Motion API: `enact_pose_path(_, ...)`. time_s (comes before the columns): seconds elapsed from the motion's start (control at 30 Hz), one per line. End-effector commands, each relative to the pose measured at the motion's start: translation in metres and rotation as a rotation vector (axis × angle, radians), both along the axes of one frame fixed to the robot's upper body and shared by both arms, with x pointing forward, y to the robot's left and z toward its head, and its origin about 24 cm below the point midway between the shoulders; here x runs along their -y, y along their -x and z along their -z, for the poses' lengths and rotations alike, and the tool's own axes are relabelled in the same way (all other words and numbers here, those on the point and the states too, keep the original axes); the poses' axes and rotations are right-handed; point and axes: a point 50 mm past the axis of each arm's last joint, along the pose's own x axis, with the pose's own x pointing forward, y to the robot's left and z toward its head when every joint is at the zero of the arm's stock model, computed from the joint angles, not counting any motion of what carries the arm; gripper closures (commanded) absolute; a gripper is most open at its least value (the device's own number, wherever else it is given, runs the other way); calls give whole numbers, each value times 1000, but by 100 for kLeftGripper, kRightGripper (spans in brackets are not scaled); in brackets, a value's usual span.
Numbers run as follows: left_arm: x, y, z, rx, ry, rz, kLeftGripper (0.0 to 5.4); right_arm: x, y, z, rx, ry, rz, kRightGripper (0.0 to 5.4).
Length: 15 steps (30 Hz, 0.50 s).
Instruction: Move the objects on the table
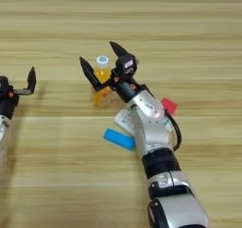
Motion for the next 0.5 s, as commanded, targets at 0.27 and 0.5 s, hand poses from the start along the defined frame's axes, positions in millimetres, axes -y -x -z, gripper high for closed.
enact_pose_path(0.27, 2, -3, -3, 9, -15, 7, 0, 15, 21, -34, 107, 34, -75, 5)
enact_pose_path(0.5, 3, -4, -3, 6, -16, 8, 0, 34, 39, -45, 113, 132, -185, 5)
